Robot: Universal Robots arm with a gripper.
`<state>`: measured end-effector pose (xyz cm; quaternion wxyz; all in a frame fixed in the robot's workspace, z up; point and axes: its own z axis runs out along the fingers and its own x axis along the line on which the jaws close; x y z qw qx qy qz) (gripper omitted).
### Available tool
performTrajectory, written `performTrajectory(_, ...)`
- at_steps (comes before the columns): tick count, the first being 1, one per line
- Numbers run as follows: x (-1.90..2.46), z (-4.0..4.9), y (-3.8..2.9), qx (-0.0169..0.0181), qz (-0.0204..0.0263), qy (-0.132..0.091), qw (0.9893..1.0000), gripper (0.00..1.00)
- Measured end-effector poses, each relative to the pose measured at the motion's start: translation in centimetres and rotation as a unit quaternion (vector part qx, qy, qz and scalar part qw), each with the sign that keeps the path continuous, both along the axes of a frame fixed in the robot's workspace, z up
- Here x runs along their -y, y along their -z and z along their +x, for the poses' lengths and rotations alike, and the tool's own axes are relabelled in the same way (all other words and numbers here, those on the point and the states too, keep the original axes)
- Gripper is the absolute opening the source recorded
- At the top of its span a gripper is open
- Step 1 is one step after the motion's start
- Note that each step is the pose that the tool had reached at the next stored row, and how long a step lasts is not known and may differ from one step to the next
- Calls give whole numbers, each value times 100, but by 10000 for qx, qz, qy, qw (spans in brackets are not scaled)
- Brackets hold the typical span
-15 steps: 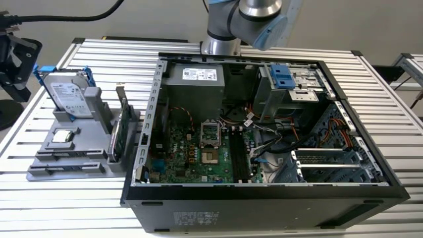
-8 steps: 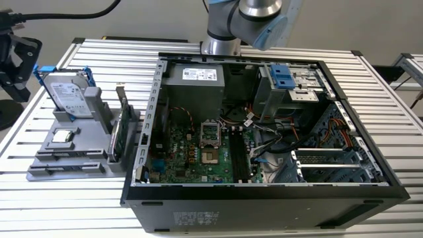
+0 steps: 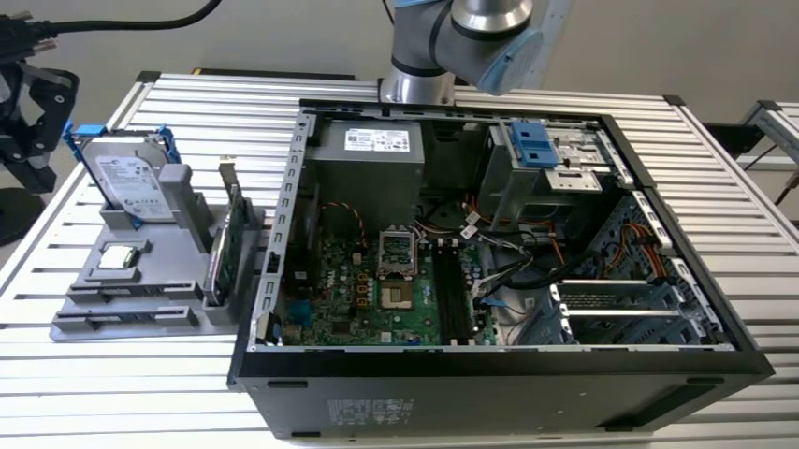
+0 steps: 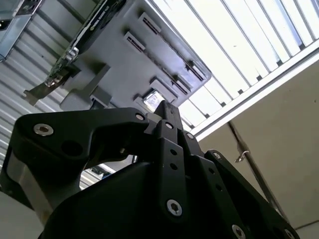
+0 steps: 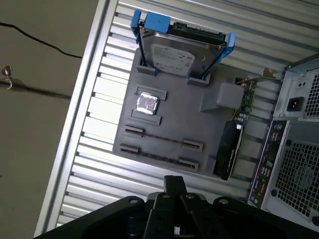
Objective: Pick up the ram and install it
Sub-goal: 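Pick up the ram and move it above insertion slot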
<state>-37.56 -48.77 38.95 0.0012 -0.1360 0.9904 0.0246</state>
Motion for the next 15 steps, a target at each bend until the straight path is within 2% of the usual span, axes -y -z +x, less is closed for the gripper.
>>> performTrajectory(4, 0, 0, 2, 0, 0, -271, 9996, 0)
performTrajectory(8, 0, 0, 4, 0, 0, -550, 9985, 0)
performTrajectory(11, -1, 0, 6, 0, 0, -785, 9969, 0)
performTrajectory(15, -1, 0, 8, 0, 0, -1094, 9940, 0)
